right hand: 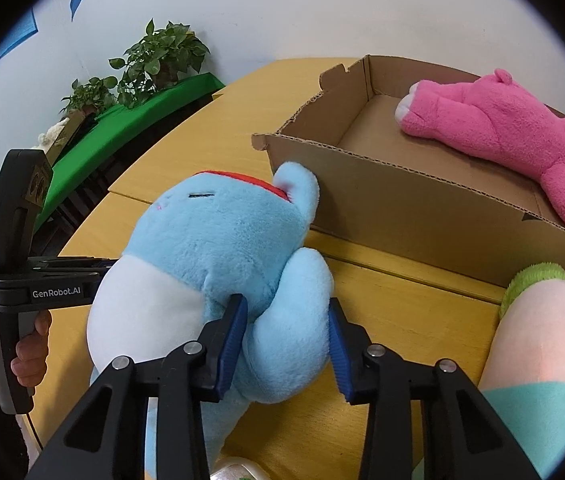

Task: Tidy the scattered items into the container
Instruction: 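Lift the light-blue plush with both grippers and carry it over the box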

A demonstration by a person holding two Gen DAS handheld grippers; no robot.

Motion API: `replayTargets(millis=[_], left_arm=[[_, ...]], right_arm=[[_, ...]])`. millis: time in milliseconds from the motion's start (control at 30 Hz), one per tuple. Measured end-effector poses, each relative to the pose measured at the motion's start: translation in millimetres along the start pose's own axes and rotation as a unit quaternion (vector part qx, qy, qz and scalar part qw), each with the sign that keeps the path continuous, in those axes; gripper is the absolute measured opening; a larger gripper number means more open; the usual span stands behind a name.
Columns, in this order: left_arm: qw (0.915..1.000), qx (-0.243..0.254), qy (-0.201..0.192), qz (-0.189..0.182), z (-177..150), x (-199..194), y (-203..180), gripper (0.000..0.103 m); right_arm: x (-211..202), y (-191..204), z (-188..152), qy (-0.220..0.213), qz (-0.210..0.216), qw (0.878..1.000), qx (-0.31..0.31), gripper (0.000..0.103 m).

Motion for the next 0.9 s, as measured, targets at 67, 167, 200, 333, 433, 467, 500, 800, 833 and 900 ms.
replayTargets(millis=[67, 167, 200, 333, 433, 467, 500, 800, 833, 900], left_arm=[[1.0000, -0.002, 0.002, -0.001, 0, 1, 3, 0.027], [1.0000, -0.006, 0.003, -0.007, -2, 2, 5, 0.028], [0.9999, -0.008, 0.003, -0.008, -2, 2, 6, 0.028], [1.0000, -0.007, 0.003, -0.005, -1, 3, 5, 0.028], [1.0000, -0.009, 0.002, -0.004, -1, 3, 4, 0.027], [0.9999, -0.012, 0.000, -0.007, -1, 3, 4, 0.026], [0.9999, -0.014, -0.003, -0.010, -1, 3, 3, 0.026], [0.9994, -0.017, -0.024, -0.016, -2, -13, -4, 0.025], [0.9993, -0.018, -0.028, -0.016, -1, -15, -5, 0.025], [0.9988, -0.021, -0.037, -0.023, 3, -22, -7, 0.024]], right_arm=[[2, -5, 0, 0.001, -0.008, 1.000, 0.012, 0.061], [6, -16, 1, 0.005, -0.023, 0.999, 0.025, 0.080], [9, -18, 1, 0.011, -0.017, 0.999, 0.029, 0.080], [24, -22, 2, 0.041, 0.032, 0.997, 0.062, 0.079], [28, -20, 0, 0.056, 0.079, 0.992, 0.083, 0.062], [27, -17, 0, 0.055, 0.094, 0.990, 0.086, 0.047], [25, -14, -1, 0.053, 0.108, 0.989, 0.087, 0.035], [9, -14, -3, 0.041, 0.149, 0.983, 0.099, 0.027], [6, -13, -3, 0.036, 0.149, 0.984, 0.095, 0.027], [1, -13, -2, 0.028, 0.153, 0.984, 0.091, 0.026]])
Point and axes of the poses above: each gripper's, at about its wrist camera, not at the fingertips, and x roughly the way its jaws point, y to its left, z to its top, the point moved 7 cm from there along x, roughly the way its jaws point, and after that the axes turned 2 degrees about -z, right-handed, at the moved point
